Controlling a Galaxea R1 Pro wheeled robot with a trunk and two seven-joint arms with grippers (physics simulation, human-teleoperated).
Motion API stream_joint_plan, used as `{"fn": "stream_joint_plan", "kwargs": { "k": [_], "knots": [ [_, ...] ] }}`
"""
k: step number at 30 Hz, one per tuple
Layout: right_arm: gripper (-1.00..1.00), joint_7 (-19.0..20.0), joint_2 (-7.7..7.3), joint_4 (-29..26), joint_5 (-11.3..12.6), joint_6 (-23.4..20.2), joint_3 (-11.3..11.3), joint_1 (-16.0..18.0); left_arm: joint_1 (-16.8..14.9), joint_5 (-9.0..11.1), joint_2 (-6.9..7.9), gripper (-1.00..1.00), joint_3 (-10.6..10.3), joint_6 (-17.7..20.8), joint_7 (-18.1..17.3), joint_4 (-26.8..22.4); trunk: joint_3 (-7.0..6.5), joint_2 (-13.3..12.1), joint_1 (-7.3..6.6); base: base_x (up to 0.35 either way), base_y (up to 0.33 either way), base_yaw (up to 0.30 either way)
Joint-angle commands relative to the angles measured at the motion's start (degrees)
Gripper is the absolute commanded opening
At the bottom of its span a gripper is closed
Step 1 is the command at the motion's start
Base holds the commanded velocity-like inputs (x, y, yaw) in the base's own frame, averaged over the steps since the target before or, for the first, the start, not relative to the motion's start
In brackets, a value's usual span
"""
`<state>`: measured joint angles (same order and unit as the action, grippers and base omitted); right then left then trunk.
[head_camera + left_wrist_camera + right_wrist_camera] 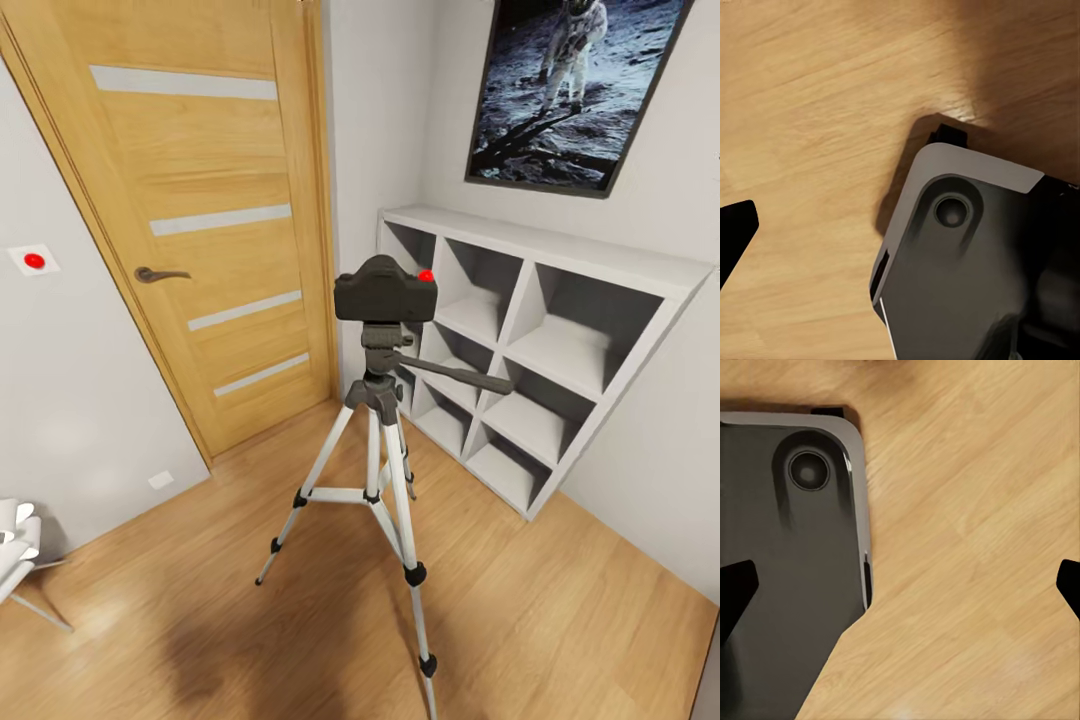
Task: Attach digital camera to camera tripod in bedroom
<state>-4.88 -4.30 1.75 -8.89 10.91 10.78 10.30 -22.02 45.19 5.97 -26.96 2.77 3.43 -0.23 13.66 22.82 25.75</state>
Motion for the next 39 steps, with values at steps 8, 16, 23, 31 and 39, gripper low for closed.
{"fn": "stream_joint_plan", "kwargs": {
  "k": [8, 16, 23, 31, 39],
  "knots": [
    [1.0, -0.2, 0.03, 0.2, -0.6, 0.3, 0.4, 0.1, 0.0, 0.4, 0.01, 1.0, -0.5, 0.2, 0.2, 0.0, -0.64, 0.1, 0.03, 0.0, 0.0, 0.0],
    [1.0, -0.2, 0.08, 0.2, -0.6, 0.3, 0.4, 0.1, 0.0, 0.4, 0.01, 1.0, -0.5, 0.2, 0.2, 0.0, -1.38, 0.1, 0.03, 0.0, 0.0, 0.0],
    [1.0, -0.1, 0.1, 0.3, -0.5, 0.3, 0.4, -0.1, 0.0, 0.4, 0.01, 1.0, -0.5, 0.2, 0.2, 0.0, -2.03, 0.1, 0.03, 0.0, 0.0, 0.0],
    [1.0, -0.2, 0.2, 0.2, -0.7, 0.5, 0.3, -1.0, 0.0, 0.4, 0.01, 1.0, -0.5, 0.2, 0.2, 0.0, -2.77, 0.1, 0.03, 0.0, 0.0, 0.0],
    [1.0, -0.2, 0.25, 0.2, -2.5, 0.6, 0.3, -1.2, 0.0, 0.4, 0.01, 1.0, -0.5, 0.2, 0.2, 0.0, -3.51, 0.1, 0.03, 0.0, 0.0, 0.0]
  ]
}}
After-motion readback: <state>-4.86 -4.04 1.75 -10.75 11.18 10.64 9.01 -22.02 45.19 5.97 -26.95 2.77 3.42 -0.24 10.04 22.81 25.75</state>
